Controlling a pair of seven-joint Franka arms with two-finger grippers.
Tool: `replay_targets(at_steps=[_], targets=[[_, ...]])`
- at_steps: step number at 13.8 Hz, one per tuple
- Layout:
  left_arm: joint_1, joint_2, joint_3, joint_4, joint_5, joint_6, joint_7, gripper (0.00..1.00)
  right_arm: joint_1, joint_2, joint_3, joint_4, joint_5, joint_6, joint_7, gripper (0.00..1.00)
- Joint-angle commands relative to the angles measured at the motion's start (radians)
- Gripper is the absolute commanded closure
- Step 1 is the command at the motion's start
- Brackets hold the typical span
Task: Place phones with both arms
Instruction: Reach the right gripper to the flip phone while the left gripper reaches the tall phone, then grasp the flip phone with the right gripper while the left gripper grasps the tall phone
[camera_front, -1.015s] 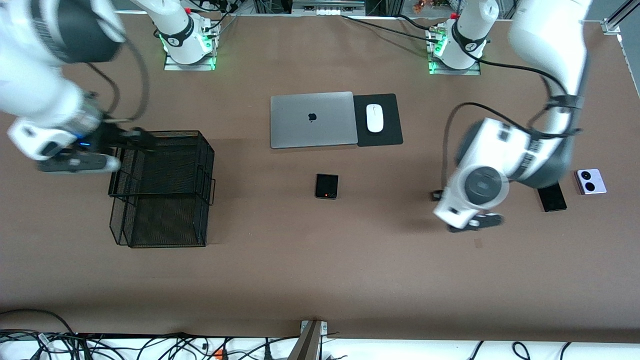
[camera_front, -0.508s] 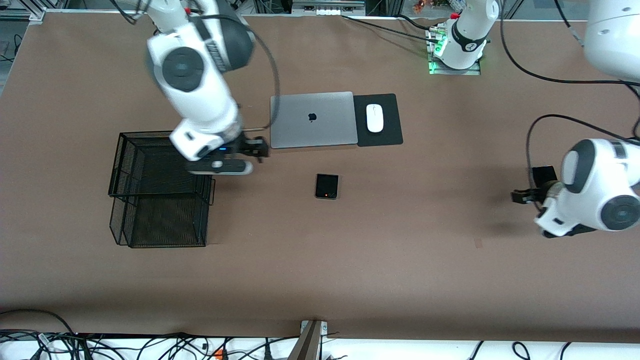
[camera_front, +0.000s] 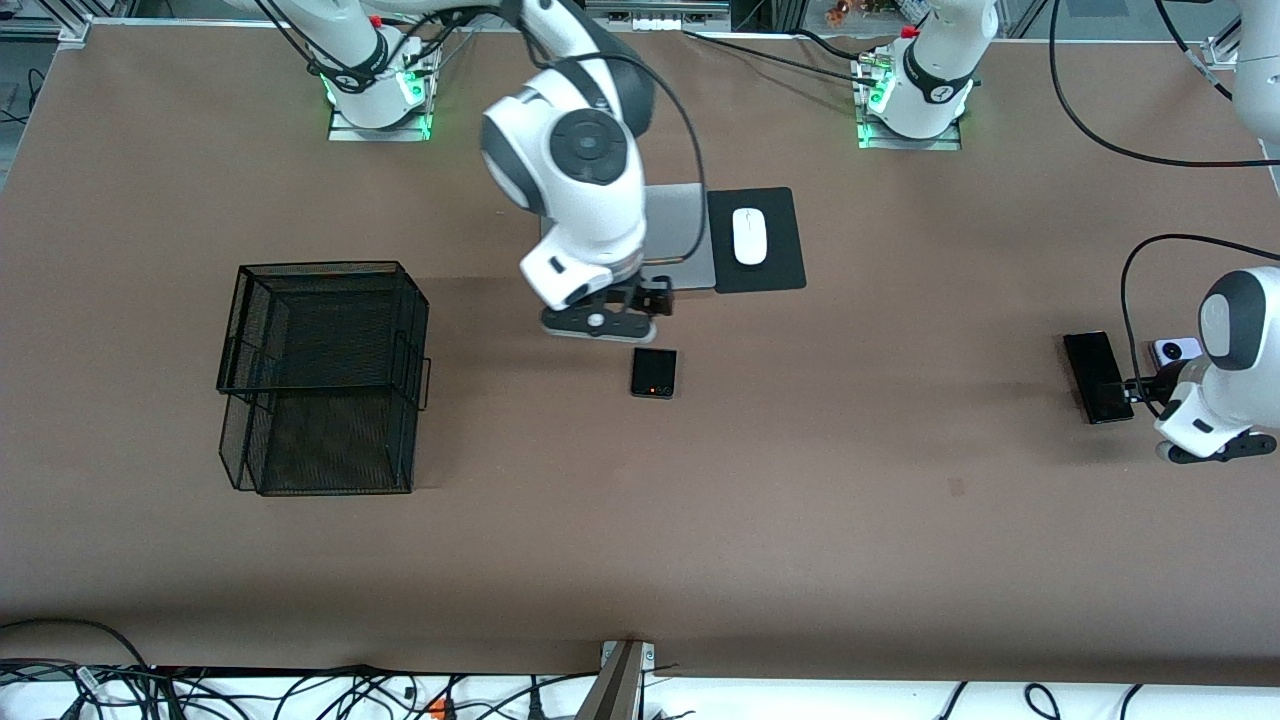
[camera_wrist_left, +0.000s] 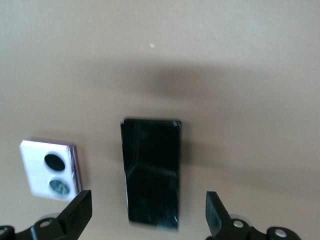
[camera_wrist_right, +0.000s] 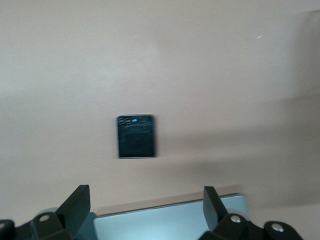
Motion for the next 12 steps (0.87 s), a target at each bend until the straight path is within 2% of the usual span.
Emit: replay_targets(at_steps=[1, 4, 8, 12], targets=[[0.057, -0.110, -0.023, -0.217, 0.022, 0.196, 0.004, 0.00, 0.035, 0.099, -0.016, 0.067, -0.030, 0.055, 0.046, 0.00], [0.094, -0.106, -0.023, -0.292, 0.022, 0.339, 0.007, 0.00, 0.041, 0.172, -0.018, 0.067, -0.031, 0.137, 0.046, 0.00], [0.110, -0.080, -0.023, -0.306, 0.022, 0.344, 0.013, 0.00, 0.048, 0.257, -0.016, 0.064, -0.036, 0.206, 0.112, 0.00], [0.126, -0.053, -0.024, -0.306, 0.020, 0.361, 0.028, 0.00, 0.047, 0.300, -0.018, 0.060, -0.034, 0.253, 0.157, 0.00]])
